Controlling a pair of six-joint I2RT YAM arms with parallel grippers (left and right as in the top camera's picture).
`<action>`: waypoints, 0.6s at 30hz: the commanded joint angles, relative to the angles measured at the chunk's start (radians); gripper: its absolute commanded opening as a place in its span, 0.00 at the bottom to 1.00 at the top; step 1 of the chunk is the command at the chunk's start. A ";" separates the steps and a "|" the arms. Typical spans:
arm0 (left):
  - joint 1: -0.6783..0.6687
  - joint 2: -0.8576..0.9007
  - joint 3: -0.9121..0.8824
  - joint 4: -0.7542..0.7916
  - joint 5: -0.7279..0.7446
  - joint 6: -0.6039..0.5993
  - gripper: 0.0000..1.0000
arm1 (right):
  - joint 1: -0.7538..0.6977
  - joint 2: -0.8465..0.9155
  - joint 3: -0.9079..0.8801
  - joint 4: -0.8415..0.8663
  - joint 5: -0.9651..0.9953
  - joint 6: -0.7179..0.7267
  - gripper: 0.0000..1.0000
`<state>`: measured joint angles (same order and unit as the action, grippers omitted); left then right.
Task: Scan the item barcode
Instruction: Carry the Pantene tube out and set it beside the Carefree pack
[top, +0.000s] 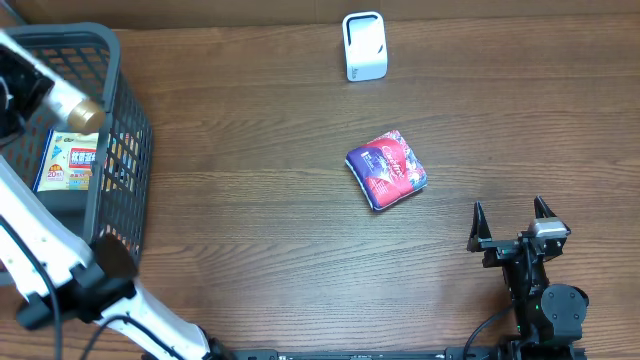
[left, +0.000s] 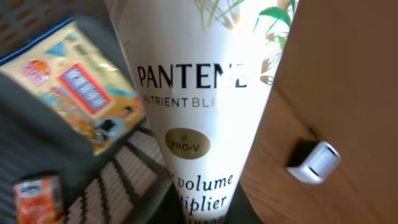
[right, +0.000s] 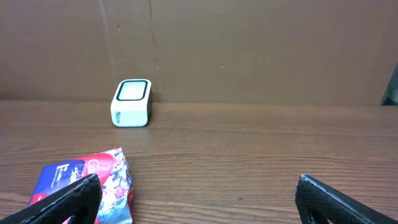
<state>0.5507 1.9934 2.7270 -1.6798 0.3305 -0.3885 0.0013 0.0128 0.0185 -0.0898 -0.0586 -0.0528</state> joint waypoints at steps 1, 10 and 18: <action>-0.109 -0.094 0.033 -0.010 0.063 0.026 0.04 | -0.003 -0.009 -0.010 0.008 0.013 -0.004 1.00; -0.614 -0.070 -0.008 -0.010 -0.056 0.079 0.04 | -0.003 -0.009 -0.010 0.008 0.013 -0.004 1.00; -0.934 0.045 -0.197 -0.010 -0.228 0.064 0.04 | -0.003 -0.009 -0.010 0.008 0.013 -0.004 1.00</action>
<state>-0.2977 1.9842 2.5988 -1.6943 0.2218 -0.3336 0.0013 0.0128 0.0185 -0.0895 -0.0586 -0.0528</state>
